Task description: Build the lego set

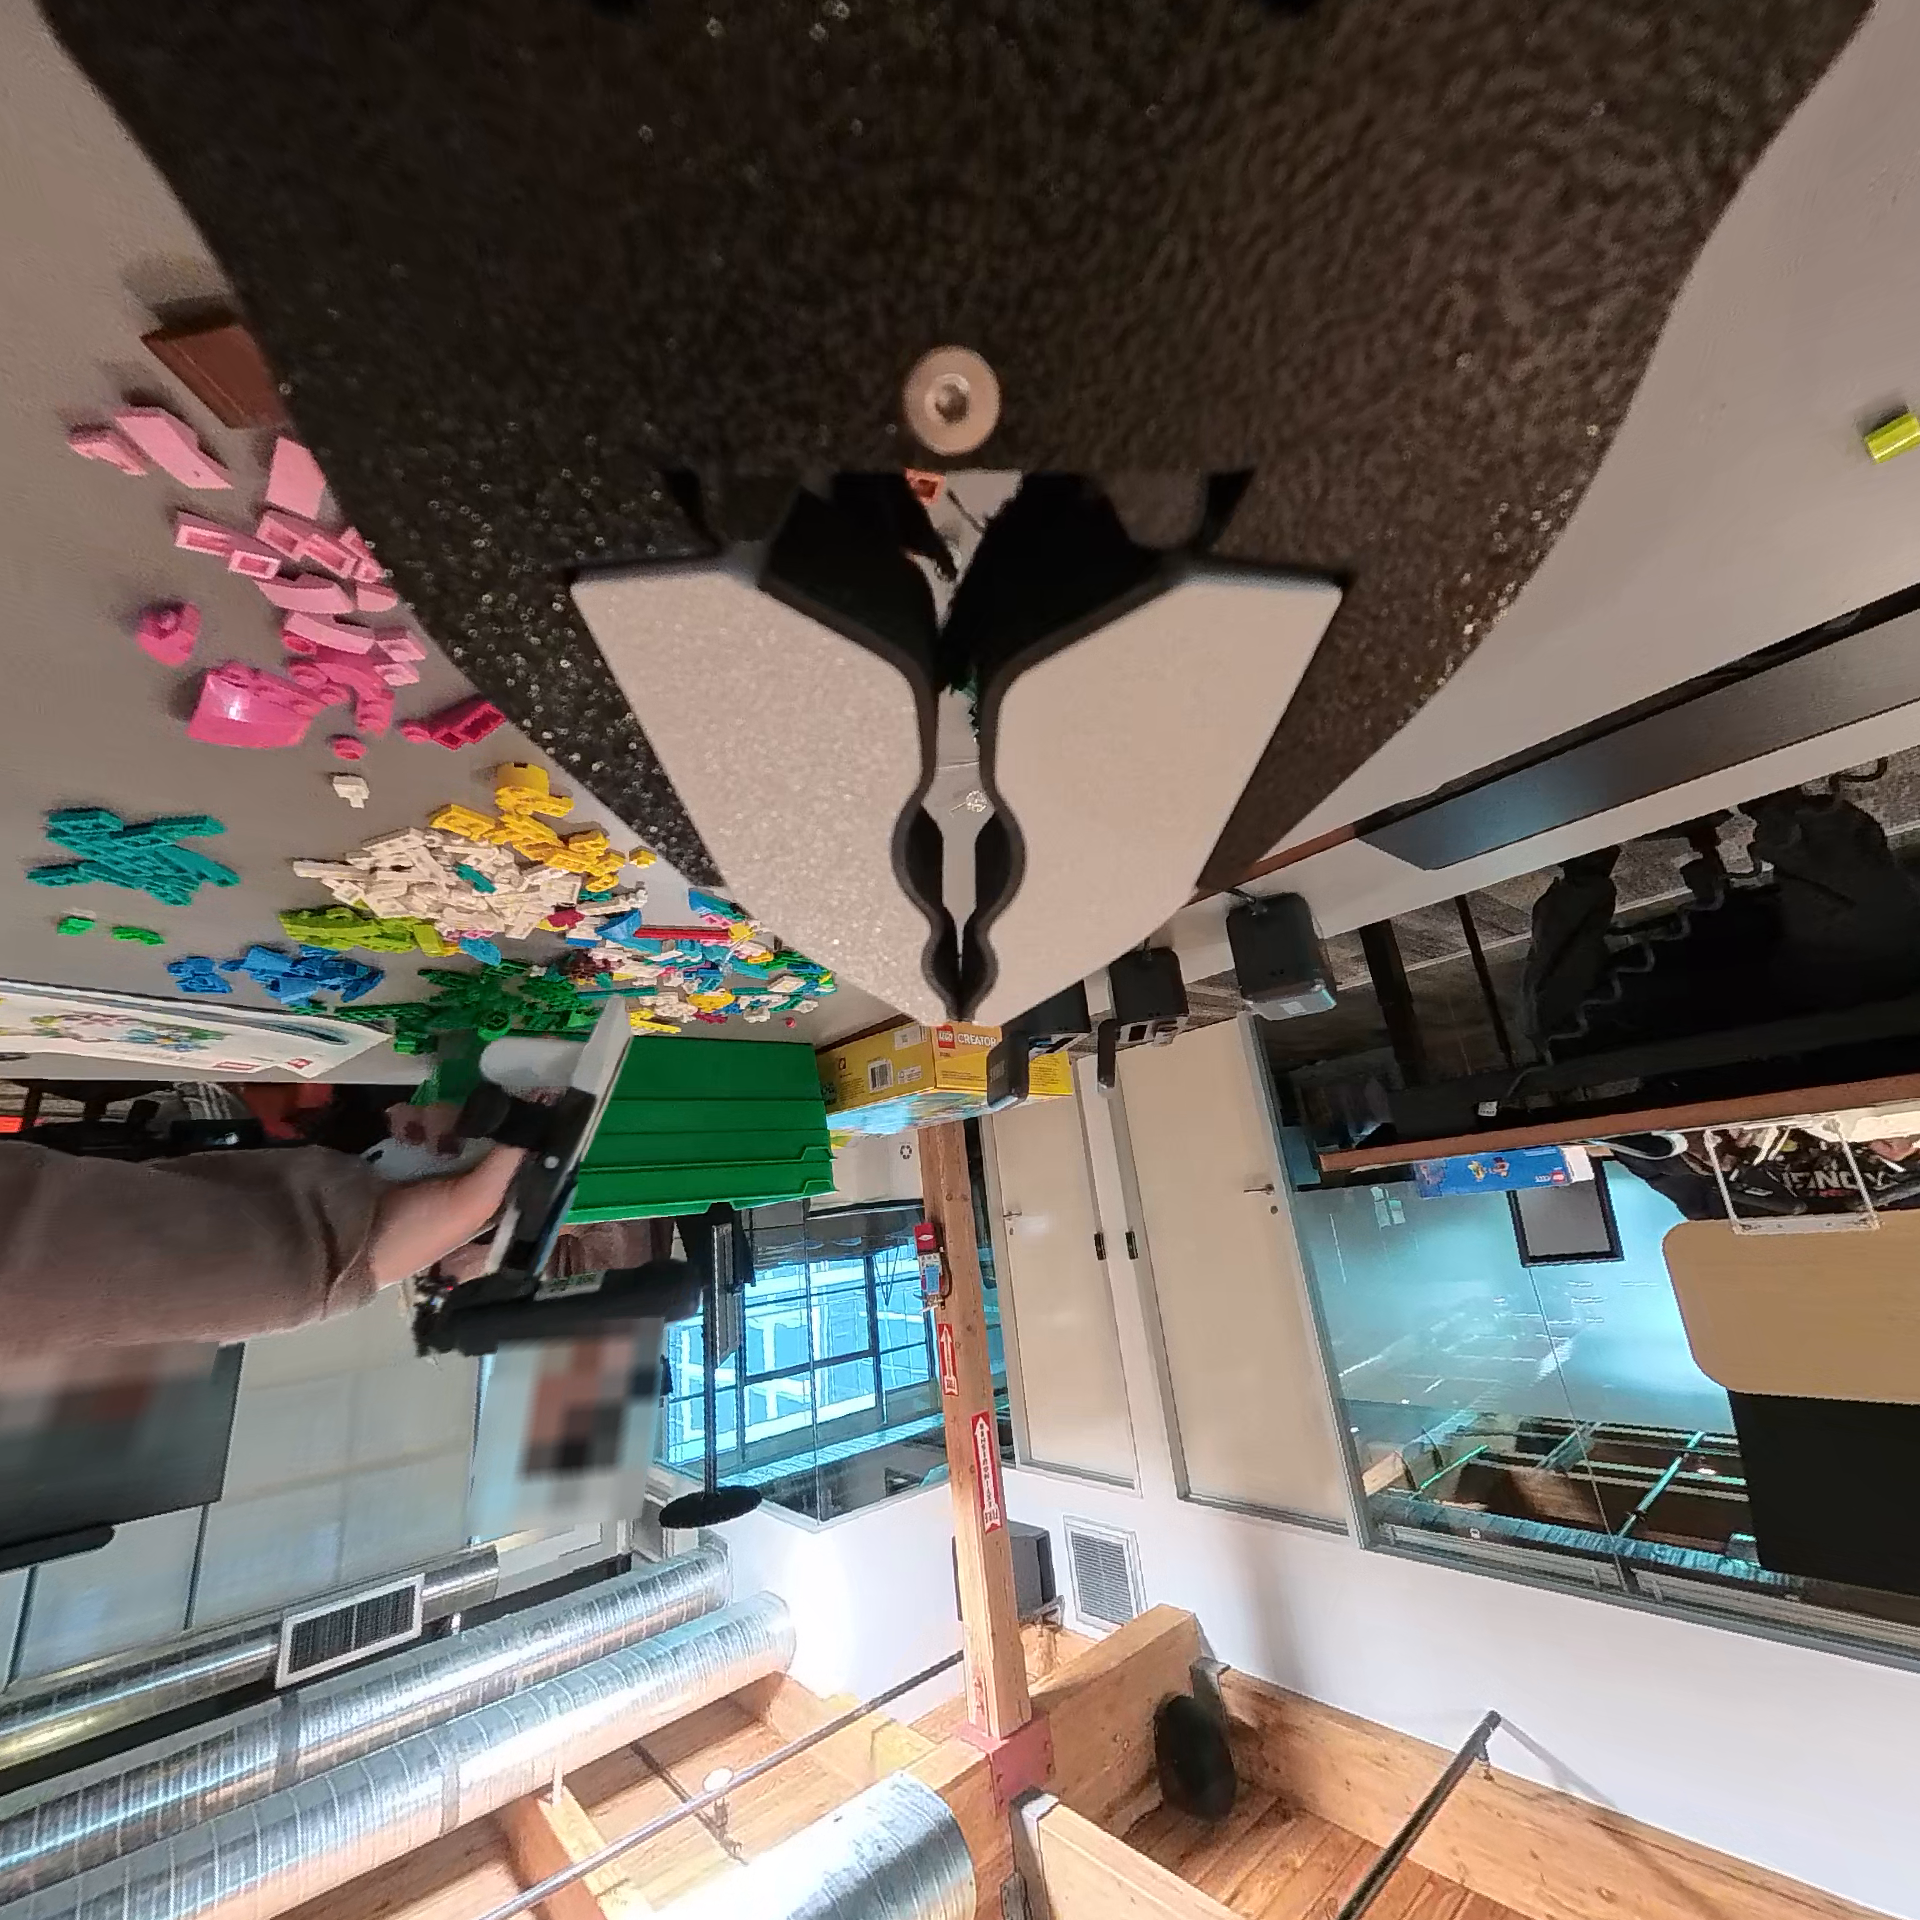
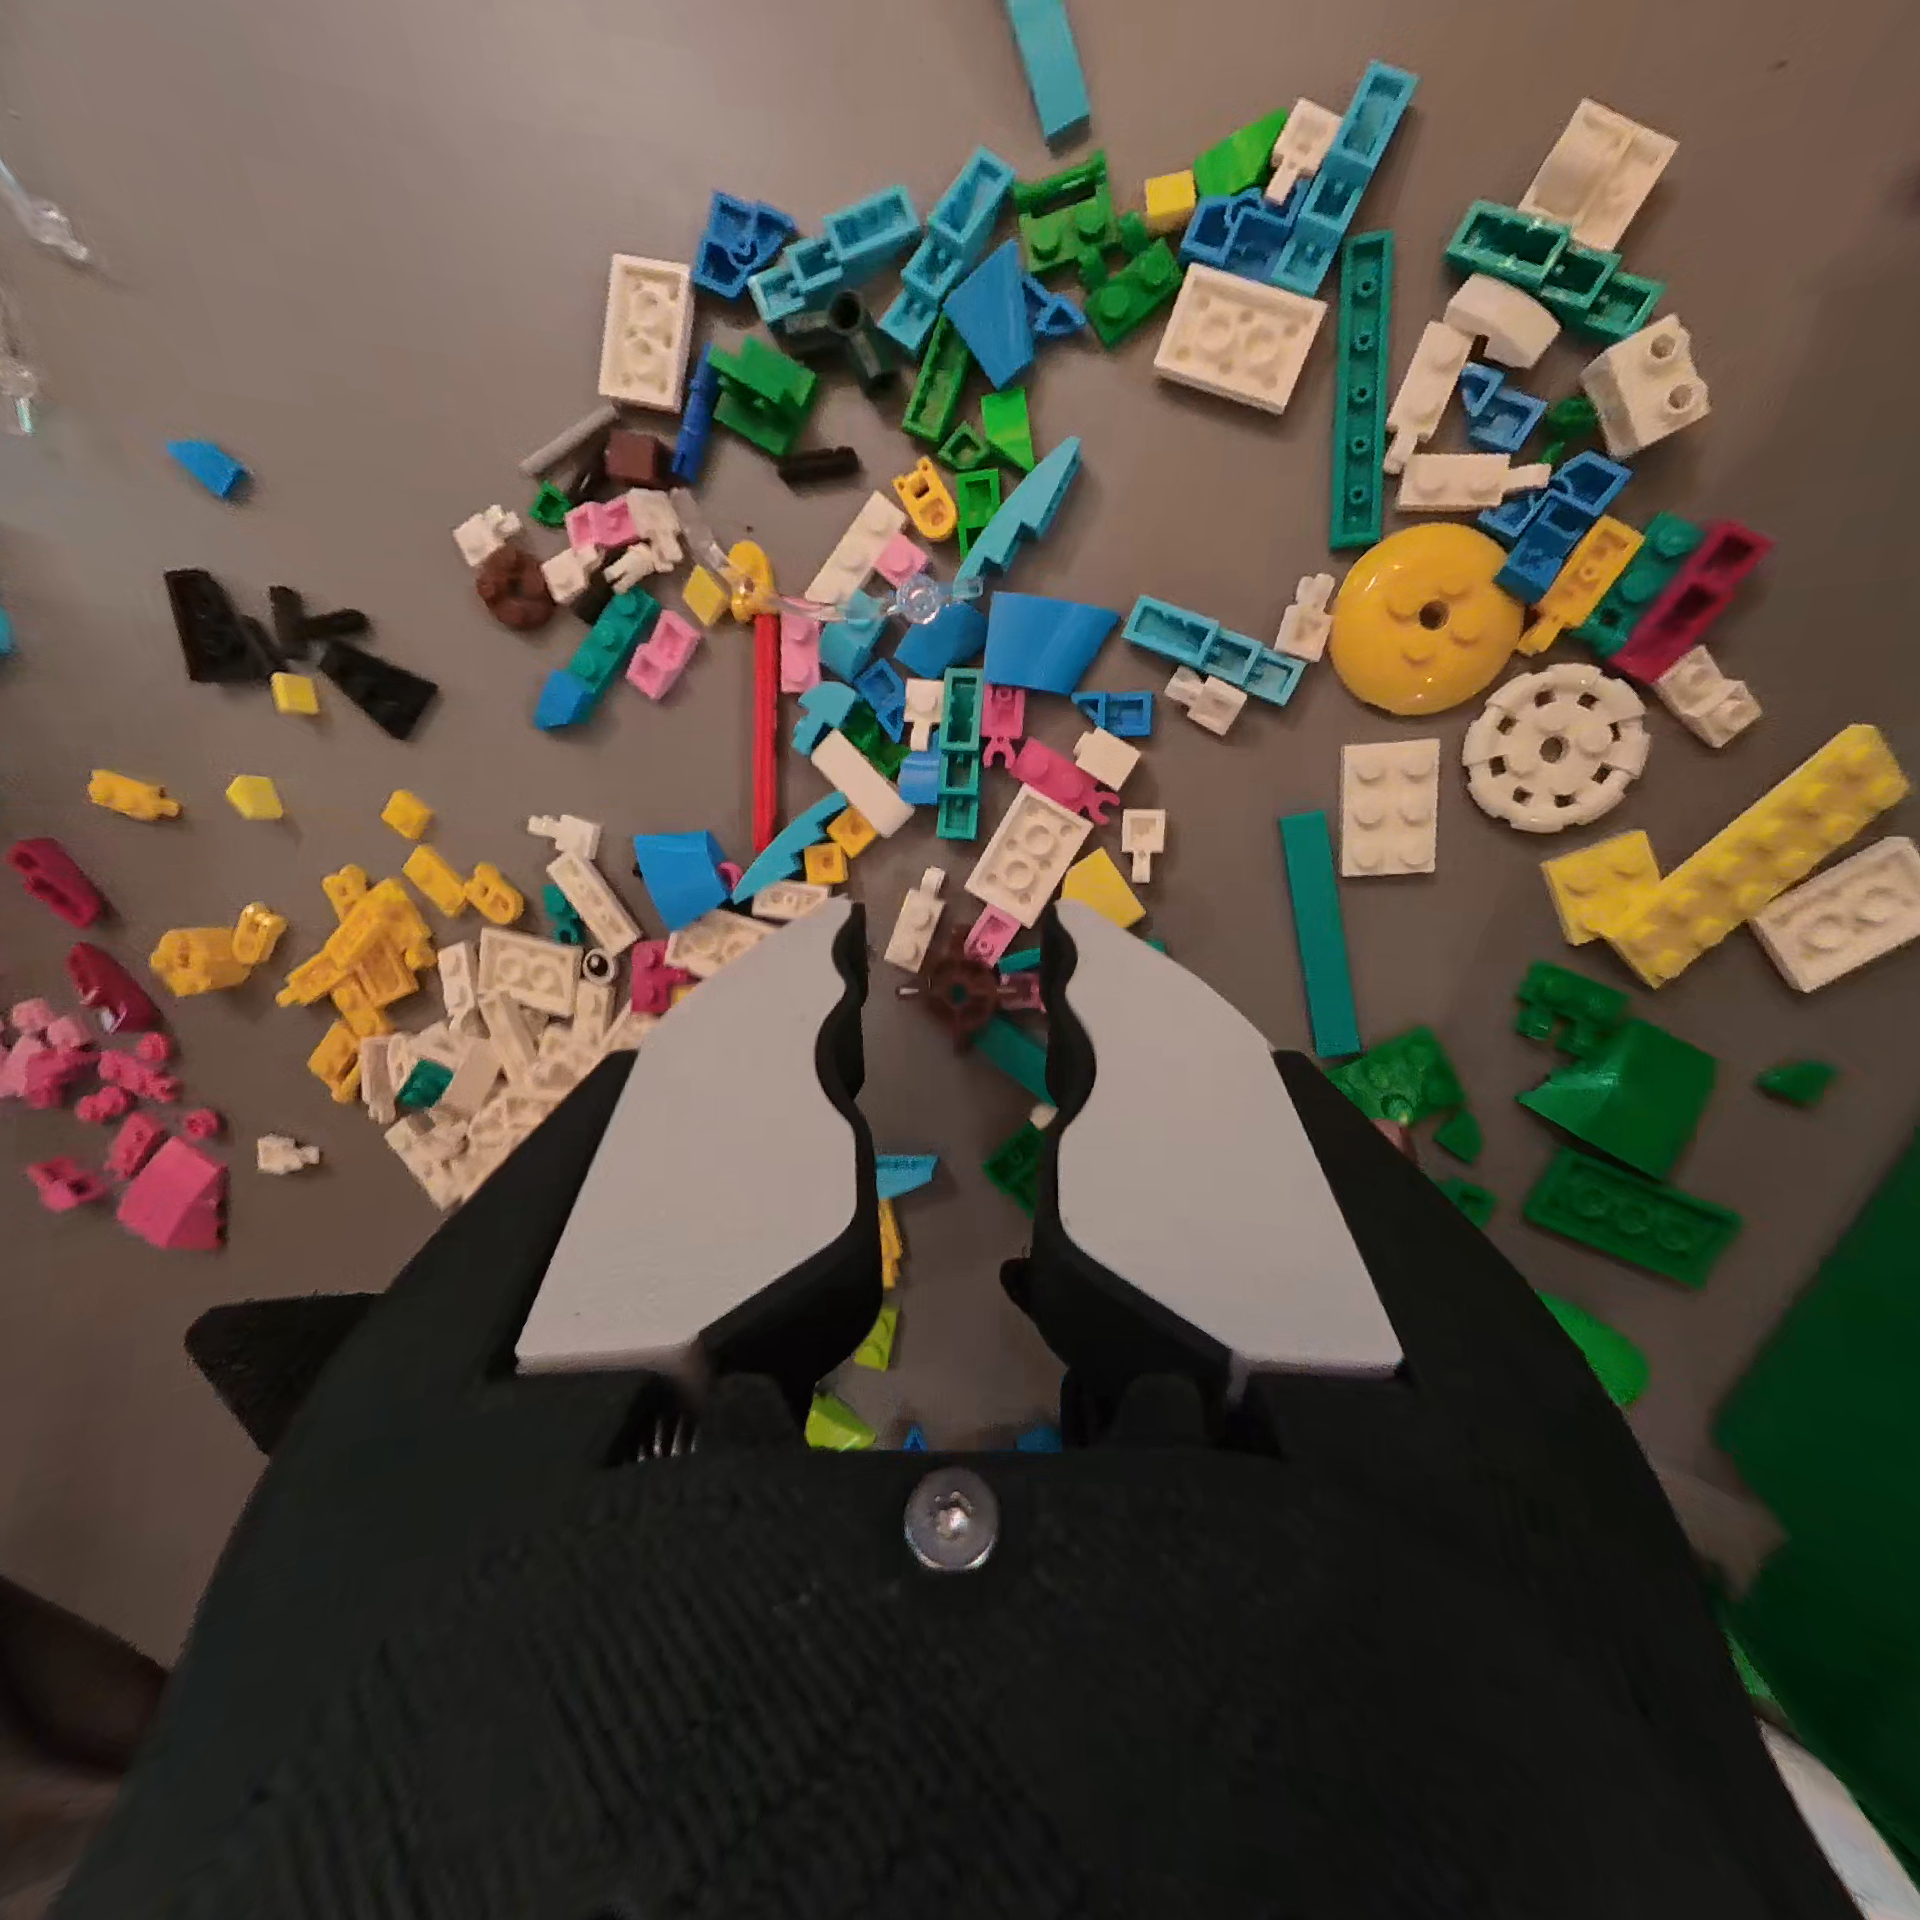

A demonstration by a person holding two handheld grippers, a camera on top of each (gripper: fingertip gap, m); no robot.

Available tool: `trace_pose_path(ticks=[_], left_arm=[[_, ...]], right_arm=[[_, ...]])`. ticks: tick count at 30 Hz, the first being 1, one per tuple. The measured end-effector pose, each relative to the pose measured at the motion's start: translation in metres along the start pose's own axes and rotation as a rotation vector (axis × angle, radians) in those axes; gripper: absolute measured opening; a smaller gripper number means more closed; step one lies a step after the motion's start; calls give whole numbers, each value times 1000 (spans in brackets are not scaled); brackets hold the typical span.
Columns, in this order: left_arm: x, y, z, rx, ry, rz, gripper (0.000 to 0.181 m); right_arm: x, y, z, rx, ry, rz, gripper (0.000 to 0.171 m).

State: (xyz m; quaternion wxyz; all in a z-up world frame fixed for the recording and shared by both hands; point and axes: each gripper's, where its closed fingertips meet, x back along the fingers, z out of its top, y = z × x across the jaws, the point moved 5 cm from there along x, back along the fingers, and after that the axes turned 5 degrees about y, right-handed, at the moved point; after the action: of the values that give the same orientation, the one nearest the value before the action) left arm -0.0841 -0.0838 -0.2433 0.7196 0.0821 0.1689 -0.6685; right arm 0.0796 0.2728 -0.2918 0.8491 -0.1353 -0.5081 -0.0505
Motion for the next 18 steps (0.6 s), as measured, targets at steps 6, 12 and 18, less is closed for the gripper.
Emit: trace_pose_path(ticks=[6,12,18], left_arm=[[0,1,0,-4,-1,-3,0],[0,2,0,-7,-1,-7,0],[-1,2,0,-9,-1,-8,0]], right_arm=[[-15,10,3,-7,-81,-163,26],[-20,10,6,-8,-94,-172,23],[-17,11,7,61,-83,-207,15]])
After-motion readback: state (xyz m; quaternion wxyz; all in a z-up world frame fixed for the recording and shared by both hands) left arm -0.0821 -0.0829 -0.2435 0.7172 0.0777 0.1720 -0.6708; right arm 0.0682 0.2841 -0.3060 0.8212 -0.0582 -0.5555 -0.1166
